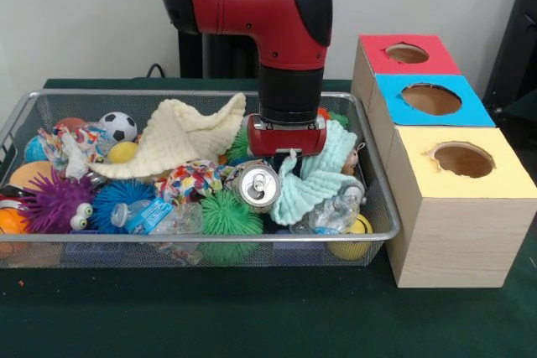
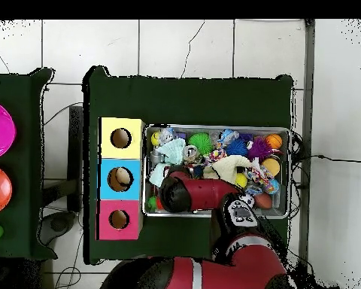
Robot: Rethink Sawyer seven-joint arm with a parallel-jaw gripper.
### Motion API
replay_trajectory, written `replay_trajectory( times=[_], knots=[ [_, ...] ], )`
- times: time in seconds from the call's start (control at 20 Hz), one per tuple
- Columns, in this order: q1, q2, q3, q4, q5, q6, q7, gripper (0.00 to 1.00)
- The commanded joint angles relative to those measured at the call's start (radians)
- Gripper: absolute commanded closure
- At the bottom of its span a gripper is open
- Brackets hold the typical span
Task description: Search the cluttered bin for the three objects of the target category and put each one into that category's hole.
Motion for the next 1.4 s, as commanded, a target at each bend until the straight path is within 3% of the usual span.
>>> replay_trajectory(
  times=[0.05,0.3,0.45,0.6,0.95,1.25,1.4],
  knots=[
    [-0.014,0.075,0.014,-0.025,-0.046,0.102,0.048,1.0],
    [-0.024,0.051,0.023,-0.042,-0.052,0.139,0.018,1.0],
    [-0.056,-0.064,0.044,-0.018,-0.057,0.231,-0.037,1.0],
    [-0.126,-0.147,0.098,-0.007,-0.074,0.32,-0.119,1.0],
    [-0.305,-0.248,0.237,-0.027,-0.115,0.541,-0.305,1.0],
    [-0.427,-0.278,0.32,-0.05,-0.175,0.663,-0.413,1.0],
    [-0.482,-0.268,0.355,-0.055,-0.22,0.675,-0.45,1.0]
  ],
)
